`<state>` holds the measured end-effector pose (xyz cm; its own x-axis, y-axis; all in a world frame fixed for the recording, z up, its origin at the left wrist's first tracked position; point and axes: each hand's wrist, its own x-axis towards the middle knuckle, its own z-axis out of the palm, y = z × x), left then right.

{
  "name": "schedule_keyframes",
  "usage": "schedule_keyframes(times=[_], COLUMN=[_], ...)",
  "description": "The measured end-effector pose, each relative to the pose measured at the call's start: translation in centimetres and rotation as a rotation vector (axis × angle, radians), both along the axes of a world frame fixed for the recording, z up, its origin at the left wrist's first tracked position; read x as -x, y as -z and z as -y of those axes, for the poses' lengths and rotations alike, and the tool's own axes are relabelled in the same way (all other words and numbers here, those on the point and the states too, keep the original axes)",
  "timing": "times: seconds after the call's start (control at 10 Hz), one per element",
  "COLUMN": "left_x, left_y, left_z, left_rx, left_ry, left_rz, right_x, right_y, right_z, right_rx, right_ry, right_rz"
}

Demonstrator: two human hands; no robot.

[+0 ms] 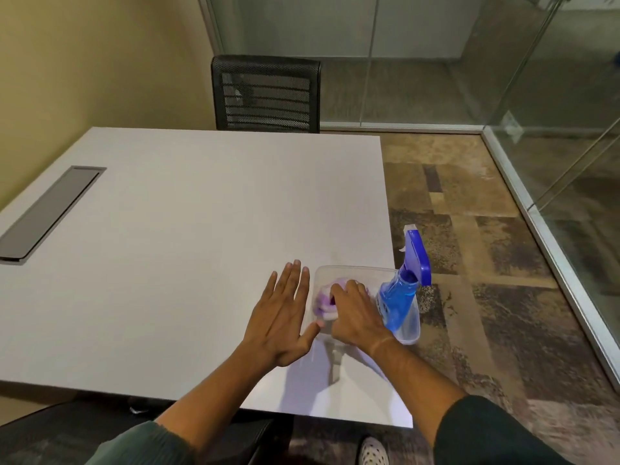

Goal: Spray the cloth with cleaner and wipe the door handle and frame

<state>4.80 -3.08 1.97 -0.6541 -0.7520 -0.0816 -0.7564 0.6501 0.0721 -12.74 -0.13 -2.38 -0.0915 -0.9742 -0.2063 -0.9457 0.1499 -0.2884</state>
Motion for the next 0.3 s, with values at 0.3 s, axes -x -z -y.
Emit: schedule_keyframes(times=[0.3], left_x=[0.2], left_y=[-1.8], left_z=[0.2], left_rx=[0.030], left_ry=[-0.013], left_rz=[-0.118], right_x=[-0.5], right_y=[-3.6], right_z=[-0.7], right_rx=[0.134], right_ry=[0.026], right_rz=[0.064])
